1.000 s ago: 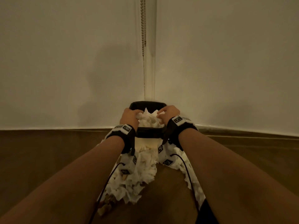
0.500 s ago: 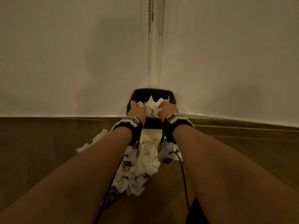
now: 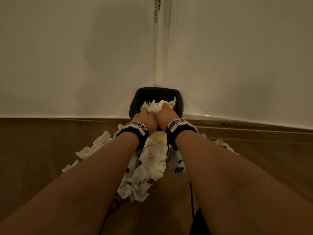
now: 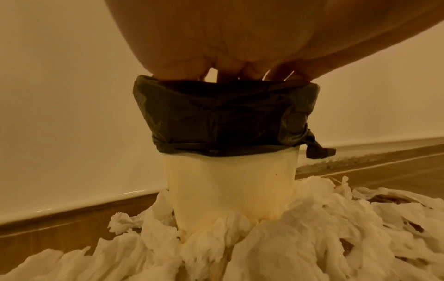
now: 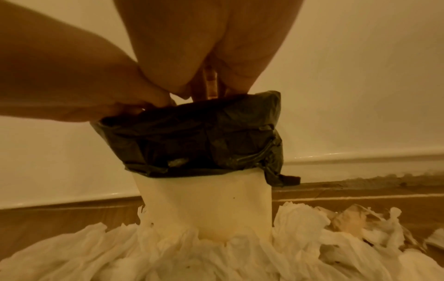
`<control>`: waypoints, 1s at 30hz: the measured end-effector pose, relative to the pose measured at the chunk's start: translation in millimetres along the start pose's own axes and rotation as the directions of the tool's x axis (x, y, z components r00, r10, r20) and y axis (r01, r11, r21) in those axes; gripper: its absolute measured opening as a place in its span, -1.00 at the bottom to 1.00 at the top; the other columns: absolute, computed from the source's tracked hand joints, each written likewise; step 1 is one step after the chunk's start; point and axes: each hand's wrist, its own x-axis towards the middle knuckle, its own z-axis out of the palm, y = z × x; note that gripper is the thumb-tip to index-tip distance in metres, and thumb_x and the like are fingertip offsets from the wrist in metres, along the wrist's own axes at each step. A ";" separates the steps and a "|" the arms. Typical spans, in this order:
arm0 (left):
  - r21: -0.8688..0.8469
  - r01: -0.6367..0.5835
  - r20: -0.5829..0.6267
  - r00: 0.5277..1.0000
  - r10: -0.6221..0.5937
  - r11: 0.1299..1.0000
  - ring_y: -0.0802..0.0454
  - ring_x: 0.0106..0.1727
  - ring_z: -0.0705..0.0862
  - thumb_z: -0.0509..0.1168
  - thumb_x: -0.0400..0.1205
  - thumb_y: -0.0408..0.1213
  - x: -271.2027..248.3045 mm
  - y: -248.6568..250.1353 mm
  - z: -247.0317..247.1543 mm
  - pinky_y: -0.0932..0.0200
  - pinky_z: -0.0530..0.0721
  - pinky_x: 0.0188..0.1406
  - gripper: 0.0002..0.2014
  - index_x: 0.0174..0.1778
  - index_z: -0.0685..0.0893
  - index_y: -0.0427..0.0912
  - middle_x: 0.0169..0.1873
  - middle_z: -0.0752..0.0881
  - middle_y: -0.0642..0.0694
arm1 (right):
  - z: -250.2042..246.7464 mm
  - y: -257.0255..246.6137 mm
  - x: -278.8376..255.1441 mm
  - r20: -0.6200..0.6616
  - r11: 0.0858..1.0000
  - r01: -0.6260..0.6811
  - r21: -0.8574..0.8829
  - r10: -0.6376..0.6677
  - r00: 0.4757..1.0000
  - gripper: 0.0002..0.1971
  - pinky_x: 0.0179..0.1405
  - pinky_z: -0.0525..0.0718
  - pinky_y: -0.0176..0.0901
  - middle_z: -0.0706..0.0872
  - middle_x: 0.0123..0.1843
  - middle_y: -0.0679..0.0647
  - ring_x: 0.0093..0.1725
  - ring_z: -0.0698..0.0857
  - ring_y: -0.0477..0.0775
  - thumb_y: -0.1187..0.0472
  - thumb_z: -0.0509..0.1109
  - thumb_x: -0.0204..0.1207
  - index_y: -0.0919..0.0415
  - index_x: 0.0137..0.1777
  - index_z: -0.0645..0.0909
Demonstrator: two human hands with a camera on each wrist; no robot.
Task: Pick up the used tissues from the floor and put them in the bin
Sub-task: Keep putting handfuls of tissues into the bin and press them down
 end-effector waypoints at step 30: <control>-0.352 0.232 0.130 0.972 -0.198 0.907 -0.14 0.13 0.64 0.10 0.64 -0.30 -123.9 -22.3 4.7 0.08 0.61 -0.04 -0.68 0.31 0.53 -0.03 0.22 0.63 -0.19 | -30.0 -37.2 -78.2 0.029 0.998 0.051 -0.020 -0.050 0.998 -0.57 0.38 0.50 0.07 0.49 0.45 0.30 0.41 0.50 0.28 0.22 0.08 0.70 0.27 0.55 0.30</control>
